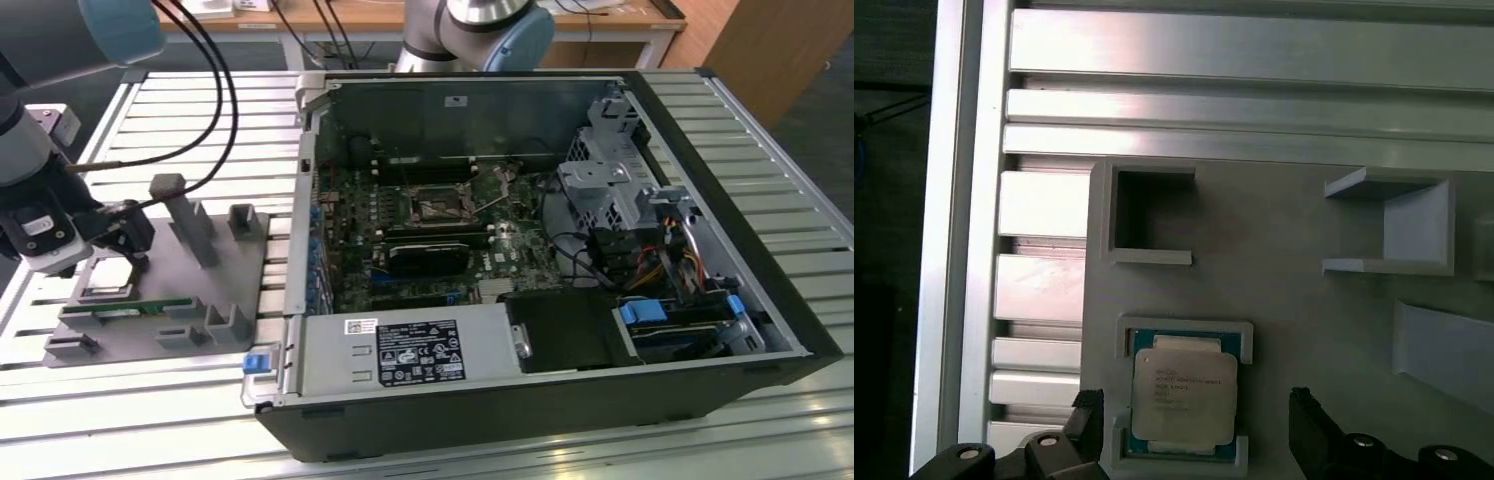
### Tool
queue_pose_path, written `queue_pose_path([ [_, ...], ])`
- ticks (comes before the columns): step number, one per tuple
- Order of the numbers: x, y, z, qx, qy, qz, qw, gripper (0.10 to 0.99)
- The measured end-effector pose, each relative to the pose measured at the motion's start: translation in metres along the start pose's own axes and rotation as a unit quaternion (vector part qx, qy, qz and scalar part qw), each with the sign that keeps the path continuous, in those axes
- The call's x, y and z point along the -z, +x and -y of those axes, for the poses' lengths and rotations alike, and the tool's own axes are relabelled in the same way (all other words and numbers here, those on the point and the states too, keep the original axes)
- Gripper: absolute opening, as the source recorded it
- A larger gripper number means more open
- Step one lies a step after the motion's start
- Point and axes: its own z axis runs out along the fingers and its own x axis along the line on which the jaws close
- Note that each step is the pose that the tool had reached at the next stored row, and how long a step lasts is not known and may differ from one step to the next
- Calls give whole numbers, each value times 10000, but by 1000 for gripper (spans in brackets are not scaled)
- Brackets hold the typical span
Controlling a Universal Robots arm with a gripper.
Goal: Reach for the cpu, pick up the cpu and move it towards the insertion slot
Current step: 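Pick up the cpu and move it towards the insertion slot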
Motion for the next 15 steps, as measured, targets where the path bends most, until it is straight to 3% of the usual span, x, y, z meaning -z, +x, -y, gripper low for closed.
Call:
queue_pose_path([
  [6, -72, 1, 3, 0, 0, 0, 10000, 808],
  [7, -75, 1, 3, 0, 4, -1, 10000, 737],
  [15, -94, 21, 3, -1, 29, 8, 10000, 737],
])
